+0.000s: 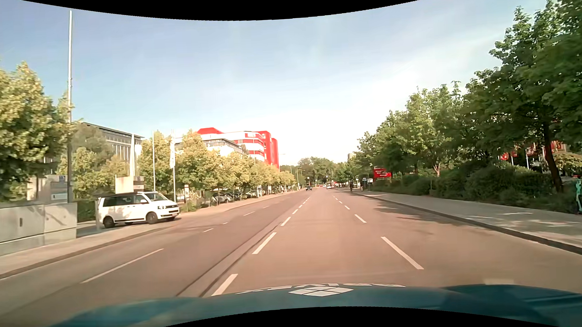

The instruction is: Follow the waypoints while adhering to traffic rules and regulations

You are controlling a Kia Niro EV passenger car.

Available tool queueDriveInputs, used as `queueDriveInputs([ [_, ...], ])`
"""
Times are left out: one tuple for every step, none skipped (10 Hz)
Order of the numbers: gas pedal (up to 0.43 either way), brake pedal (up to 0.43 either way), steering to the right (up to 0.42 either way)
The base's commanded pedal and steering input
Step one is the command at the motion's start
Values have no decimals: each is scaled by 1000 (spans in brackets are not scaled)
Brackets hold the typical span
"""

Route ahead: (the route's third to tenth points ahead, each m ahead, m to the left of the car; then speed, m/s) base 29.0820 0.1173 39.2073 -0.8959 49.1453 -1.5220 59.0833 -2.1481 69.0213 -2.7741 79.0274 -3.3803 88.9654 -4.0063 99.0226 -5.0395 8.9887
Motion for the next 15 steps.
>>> queueDriveInputs([
  [228,0,51],
  [138,0,27],
  [130,0,17],
  [130,0,17],
  [130,0,15],
  [130,0,14],
  [130,0,14],
  [118,0,12],
  [118,0,11],
  [110,0,11],
  [110,0,9],
  [110,0,8],
  [110,0,6],
  [110,0,6],
  [110,0,6],
])
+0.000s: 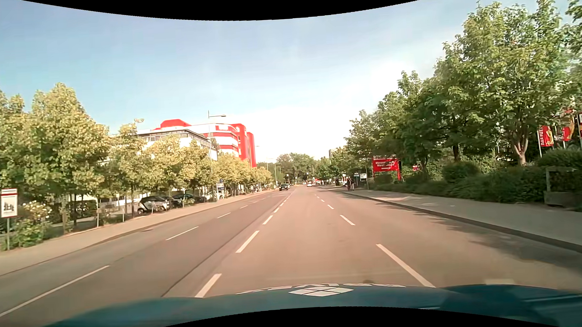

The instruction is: Follow the waypoints while adhering to traffic rules and regulations

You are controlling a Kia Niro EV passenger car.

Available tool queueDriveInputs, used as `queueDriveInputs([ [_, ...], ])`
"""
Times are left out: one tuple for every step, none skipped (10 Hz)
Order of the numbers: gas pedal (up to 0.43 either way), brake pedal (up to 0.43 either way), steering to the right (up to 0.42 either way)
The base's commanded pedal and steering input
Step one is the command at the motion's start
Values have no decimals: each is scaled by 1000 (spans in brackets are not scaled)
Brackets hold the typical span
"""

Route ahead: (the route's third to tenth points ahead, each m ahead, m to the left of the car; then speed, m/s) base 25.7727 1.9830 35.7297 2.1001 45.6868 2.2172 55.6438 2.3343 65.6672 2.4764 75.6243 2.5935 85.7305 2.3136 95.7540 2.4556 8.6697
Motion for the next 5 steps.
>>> queueDriveInputs([
  [110,0,2],
  [110,0,0],
  [110,0,-2],
  [110,0,-3],
  [110,0,-5],
])
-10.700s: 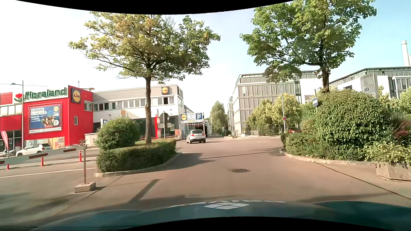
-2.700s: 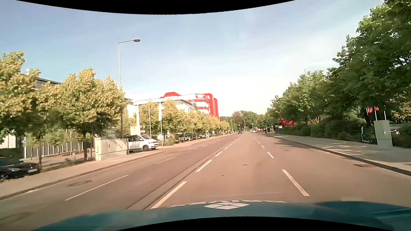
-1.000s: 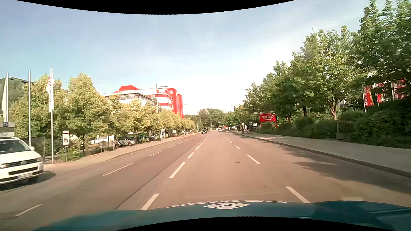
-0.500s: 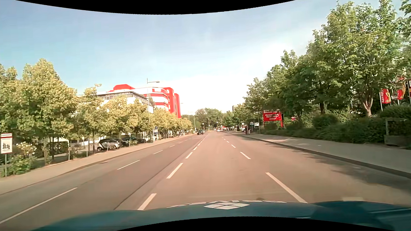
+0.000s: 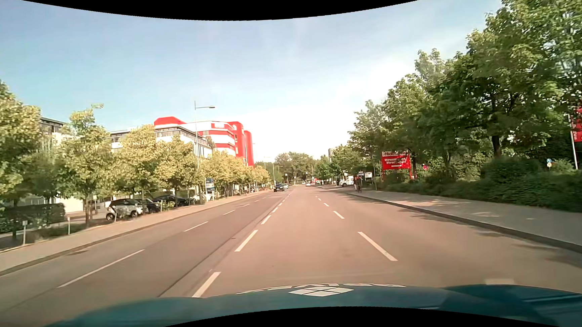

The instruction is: Follow the waypoints while adhering to traffic rules and regulations

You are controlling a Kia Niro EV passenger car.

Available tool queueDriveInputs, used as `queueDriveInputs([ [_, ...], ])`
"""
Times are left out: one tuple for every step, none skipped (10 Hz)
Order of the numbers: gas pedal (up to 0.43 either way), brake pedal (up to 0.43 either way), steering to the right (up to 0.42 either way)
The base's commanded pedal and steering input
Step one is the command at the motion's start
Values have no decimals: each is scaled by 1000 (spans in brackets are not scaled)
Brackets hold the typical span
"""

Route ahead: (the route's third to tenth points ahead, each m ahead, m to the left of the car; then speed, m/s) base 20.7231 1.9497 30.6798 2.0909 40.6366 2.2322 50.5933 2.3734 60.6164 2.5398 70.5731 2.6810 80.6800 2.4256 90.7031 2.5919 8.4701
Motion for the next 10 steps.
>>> queueDriveInputs([
  [110,0,-5],
  [110,0,-5],
  [110,0,-5],
  [110,0,-5],
  [110,0,-5],
  [118,0,-5],
  [118,0,-5],
  [118,0,-7],
  [118,0,-7],
  [118,0,-7],
])
